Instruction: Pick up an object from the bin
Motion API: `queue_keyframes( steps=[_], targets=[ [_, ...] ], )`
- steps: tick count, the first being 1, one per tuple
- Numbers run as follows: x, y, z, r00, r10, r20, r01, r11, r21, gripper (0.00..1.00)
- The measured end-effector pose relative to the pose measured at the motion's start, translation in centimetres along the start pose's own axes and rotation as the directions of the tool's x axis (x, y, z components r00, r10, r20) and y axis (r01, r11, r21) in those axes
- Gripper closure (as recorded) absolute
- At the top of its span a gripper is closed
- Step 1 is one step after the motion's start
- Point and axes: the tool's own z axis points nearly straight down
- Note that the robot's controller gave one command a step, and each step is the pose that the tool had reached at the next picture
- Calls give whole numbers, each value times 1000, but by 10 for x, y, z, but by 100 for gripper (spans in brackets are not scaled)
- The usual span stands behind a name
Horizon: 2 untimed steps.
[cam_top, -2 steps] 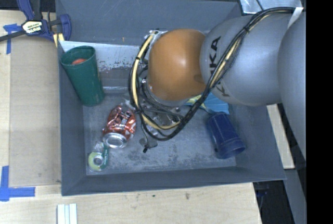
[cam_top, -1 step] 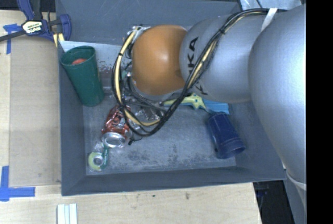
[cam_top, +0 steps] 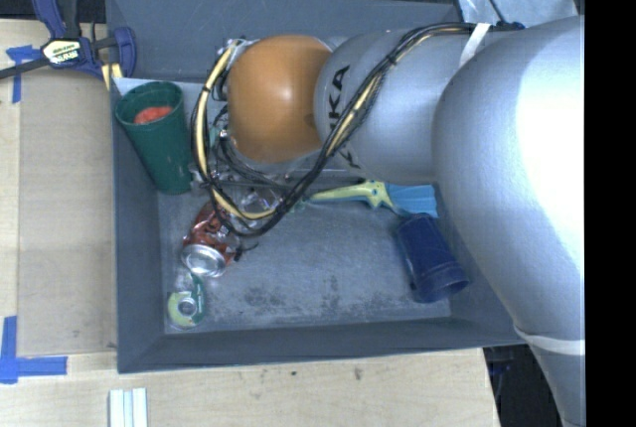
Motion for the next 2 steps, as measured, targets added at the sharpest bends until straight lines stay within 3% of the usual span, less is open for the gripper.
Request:
queue_keyframes(
  steps=[1, 2],
  targets=[
    [44, -27, 16, 1000, -1, 23, 1, 1000, 10, 100],
    [44, -27, 16, 1000, -1, 23, 1, 1000, 10, 100]
  ],
)
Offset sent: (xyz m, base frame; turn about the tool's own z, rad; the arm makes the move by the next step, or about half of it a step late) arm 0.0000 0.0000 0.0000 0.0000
